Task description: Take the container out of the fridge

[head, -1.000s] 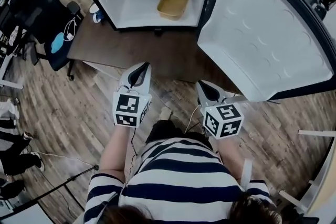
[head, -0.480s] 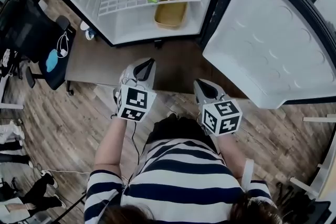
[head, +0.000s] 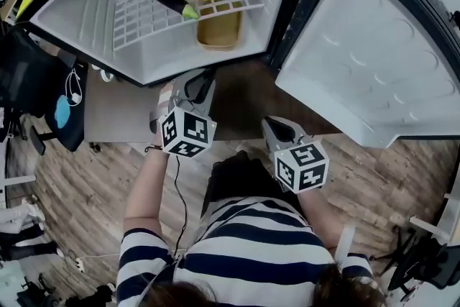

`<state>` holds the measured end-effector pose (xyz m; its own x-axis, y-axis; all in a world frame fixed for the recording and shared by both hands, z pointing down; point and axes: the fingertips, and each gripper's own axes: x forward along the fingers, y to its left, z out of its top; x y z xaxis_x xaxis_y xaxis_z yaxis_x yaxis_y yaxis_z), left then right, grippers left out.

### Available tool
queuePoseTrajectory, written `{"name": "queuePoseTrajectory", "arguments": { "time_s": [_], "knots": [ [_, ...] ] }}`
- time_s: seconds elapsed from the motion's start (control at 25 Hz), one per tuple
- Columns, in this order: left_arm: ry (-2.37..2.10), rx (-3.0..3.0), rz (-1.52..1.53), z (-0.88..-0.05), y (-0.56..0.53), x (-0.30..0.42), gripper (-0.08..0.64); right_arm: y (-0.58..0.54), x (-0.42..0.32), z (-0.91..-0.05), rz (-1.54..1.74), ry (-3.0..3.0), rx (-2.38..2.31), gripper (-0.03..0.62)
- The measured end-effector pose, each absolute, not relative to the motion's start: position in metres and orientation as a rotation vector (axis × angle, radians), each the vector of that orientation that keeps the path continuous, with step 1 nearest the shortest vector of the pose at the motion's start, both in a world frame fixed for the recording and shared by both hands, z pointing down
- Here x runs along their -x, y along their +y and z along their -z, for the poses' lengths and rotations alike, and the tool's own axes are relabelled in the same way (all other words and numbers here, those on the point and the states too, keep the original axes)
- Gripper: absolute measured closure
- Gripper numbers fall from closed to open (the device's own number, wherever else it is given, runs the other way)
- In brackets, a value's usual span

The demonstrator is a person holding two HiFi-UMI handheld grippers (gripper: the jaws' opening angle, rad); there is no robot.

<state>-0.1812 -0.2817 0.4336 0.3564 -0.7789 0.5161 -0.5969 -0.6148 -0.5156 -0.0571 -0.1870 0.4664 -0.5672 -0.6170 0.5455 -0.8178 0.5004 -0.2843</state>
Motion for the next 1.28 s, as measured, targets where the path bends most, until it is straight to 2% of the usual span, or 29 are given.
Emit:
{"name": "queuePoseTrajectory", "arguments": {
  "time_s": [0.68, 1.28],
  "knots": [
    [0.785, 2.204, 1.377, -0.472, -0.353, 0.168, 0.56, -0.192, 0.053, -0.496, -0.853, -2.28, -1.242, 0.598],
    [0.603, 2.166, 1.431, -0.481, -0.37, 0.152, 0.56, -0.194, 0.058, -0.507, -0.898, -2.262, -1.237, 0.598]
  ]
}}
